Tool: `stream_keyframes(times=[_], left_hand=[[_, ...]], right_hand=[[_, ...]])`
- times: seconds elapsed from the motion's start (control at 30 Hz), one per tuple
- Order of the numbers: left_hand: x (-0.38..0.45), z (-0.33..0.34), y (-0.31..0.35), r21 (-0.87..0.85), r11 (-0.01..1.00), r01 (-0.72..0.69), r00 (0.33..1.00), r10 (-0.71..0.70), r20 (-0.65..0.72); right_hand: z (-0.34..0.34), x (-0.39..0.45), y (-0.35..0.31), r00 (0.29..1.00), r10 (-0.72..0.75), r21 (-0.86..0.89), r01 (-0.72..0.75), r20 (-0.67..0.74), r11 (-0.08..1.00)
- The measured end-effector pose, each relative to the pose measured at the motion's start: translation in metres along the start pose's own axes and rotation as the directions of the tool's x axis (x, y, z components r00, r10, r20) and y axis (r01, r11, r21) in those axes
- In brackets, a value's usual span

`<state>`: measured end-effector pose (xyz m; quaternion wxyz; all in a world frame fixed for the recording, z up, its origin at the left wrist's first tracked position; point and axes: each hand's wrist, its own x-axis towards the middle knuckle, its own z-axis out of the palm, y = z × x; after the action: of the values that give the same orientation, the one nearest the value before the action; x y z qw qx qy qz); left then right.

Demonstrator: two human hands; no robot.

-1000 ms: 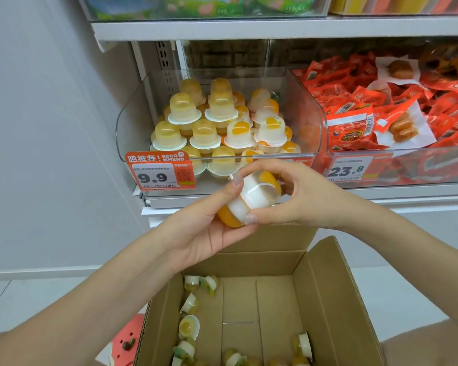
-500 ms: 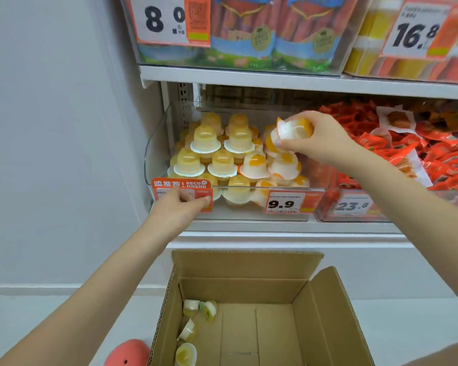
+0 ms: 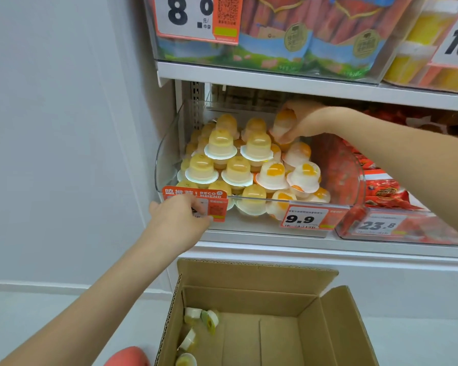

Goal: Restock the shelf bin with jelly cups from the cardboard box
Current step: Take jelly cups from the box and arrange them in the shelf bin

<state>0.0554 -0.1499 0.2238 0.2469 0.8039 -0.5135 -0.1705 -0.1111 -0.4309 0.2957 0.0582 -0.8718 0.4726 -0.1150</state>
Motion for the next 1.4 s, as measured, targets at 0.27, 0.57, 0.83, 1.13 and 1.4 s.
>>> stream_keyframes(times=[0.27,0.57,0.83,1.13,1.4], left_hand=[[0.007,0.018,0.001,0.114,0.992,0.061,0.998,-0.065,0.029],[0.0,0.018,0.001,0.063,0.994,0.089,0.992,-0.094,0.081],[-0.034,0.054,0.011,-0.147,0.947,-0.285,0.958,0.288,-0.002],[-0.074,0.208,-0.062,0.236,0.613,-0.754,0.469,0.25,0.847],[-0.109,0.35,-0.081,-0.038,0.275,-0.961,0.053,0.315,0.947]], right_hand=[[0.005,0.006,0.009,0.982,0.037,-0.086,-0.021,0.183,0.996],[-0.012,-0.056,-0.007,0.999,-0.03,-0.049,0.032,0.043,0.998],[0.037,-0.236,-0.011,0.909,-0.319,0.167,0.37,-0.269,0.914],[0.219,-0.318,0.024,0.596,-0.157,0.013,0.239,0.787,0.971],[0.356,-0.354,0.051,0.303,0.069,-0.171,0.324,0.95,0.931]])
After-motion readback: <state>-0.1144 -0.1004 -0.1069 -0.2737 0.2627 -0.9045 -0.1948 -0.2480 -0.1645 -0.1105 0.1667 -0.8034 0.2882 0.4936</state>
